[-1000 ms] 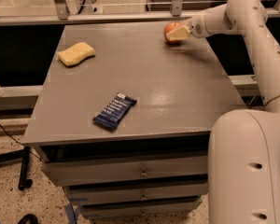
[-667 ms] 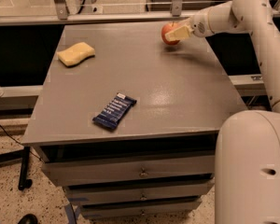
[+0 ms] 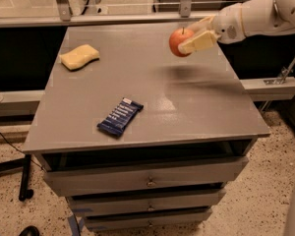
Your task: Move apple near rxbar blueberry
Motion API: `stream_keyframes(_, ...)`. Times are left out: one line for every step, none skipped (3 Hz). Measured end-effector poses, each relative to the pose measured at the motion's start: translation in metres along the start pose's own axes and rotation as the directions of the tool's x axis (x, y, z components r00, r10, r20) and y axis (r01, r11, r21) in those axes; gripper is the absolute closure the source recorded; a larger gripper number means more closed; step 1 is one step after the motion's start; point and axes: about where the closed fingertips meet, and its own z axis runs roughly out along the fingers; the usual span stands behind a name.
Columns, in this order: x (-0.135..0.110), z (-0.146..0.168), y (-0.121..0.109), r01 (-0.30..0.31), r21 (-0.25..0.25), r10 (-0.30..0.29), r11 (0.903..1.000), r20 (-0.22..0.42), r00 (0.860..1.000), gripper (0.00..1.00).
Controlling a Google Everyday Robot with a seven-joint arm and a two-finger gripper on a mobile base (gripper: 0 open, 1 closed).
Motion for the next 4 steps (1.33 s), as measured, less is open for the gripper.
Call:
stream_keyframes(-0.012,-0.021,0.067,0.111,-0.073,-0.108,0.9911,0.052,0.993,1.0)
stream_keyframes(-0.001,-0.01,0.133,0.184,-0.162,-0.171,0.9696,0.089,0.981,1.0)
stream_keyframes(0.025,0.02,0.184,0.205,-0.253,-0.186,0.9457,0.097,0.978,1.0)
stream_keyframes(0.041,0.042,0.212,0.22,-0.305,-0.197,0.9267,0.103,0.975,1.0)
